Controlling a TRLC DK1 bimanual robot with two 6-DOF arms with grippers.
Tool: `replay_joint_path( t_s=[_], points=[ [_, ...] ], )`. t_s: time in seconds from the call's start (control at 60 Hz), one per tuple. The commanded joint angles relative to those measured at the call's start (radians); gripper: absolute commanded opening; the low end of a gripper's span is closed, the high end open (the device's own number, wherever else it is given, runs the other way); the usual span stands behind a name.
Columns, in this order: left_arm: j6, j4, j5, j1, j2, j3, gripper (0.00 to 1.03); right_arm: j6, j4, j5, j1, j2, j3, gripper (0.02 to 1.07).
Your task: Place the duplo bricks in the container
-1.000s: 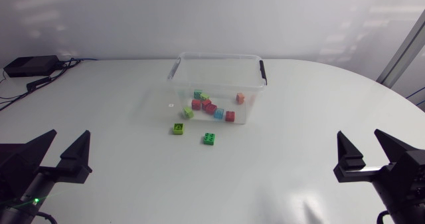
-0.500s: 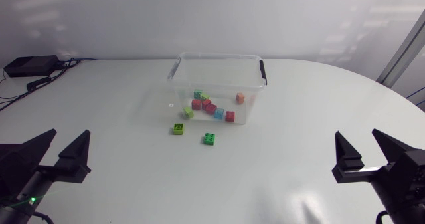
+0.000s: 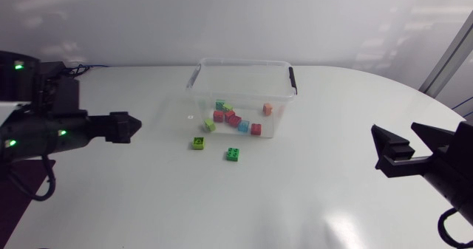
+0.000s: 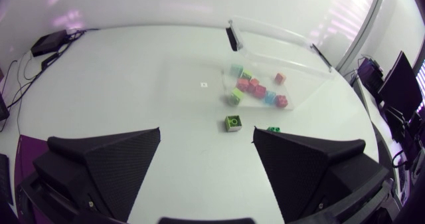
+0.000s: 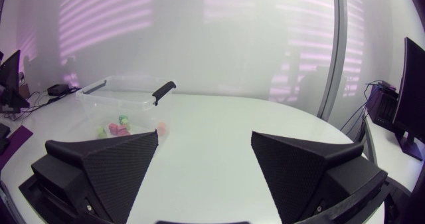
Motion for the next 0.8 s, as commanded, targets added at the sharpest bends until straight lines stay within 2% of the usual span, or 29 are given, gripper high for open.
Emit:
replay_joint_path(
  t_s=[0.0,0.15,0.283,0.483,0.783],
  points=[
    [-0.004,-0.016,0.026,-0.055,0.149,0.066,0.94,0.064,-0.059,0.046,0.048,0.032,0.054,1.03],
    [-0.014,-0.025,0.009,-0.136,0.401,0.170,0.94,0.081,-0.143,0.135,0.142,0.095,0.105,1.03],
    [-0.016,-0.025,-0.015,-0.182,0.588,0.267,0.95,0.081,-0.172,0.134,0.166,0.144,0.117,1.03],
    [-0.036,-0.022,-0.113,-0.256,0.780,0.390,0.95,0.108,-0.170,0.108,0.228,0.216,0.135,1.03],
    [-0.040,-0.024,-0.185,-0.268,0.959,0.534,0.95,0.265,-0.106,0.114,0.353,0.397,0.181,1.02]
  ],
)
